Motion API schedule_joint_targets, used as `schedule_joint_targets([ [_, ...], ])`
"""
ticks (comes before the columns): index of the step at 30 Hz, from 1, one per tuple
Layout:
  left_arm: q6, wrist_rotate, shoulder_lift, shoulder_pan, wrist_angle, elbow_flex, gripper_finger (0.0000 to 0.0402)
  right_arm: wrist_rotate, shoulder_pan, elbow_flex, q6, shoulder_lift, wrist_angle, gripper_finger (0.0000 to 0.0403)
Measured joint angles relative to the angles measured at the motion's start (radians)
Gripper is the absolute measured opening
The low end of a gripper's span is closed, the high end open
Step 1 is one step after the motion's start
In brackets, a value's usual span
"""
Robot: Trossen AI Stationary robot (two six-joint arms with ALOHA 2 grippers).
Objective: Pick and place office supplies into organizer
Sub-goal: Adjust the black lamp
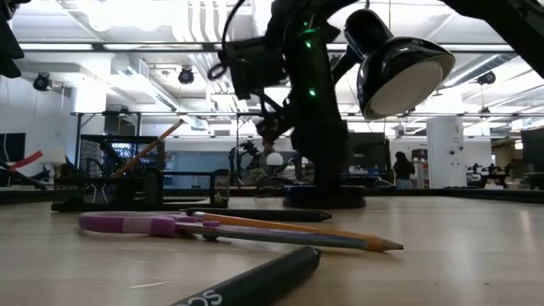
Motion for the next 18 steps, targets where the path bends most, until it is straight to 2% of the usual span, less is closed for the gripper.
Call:
schedule_joint_targets([
  [7,0.001,0.000,0.000,0.000,0.000,0.000,0.0132,-0.010,0.015,0.143,0.034,0.001,0.011,0.0283],
  [15,0.001,0.000,0.000,0.000,0.000,0.000,0.0132,-0.002,0.049,0.272,0.038,0.010,-0.030,0.0297],
  [18,0.006,0.000,0.001,0.000,0.000,0.000,0.0132,-0.085,0.057,0.327,0.027,0.010,-0.054,0.0299],
])
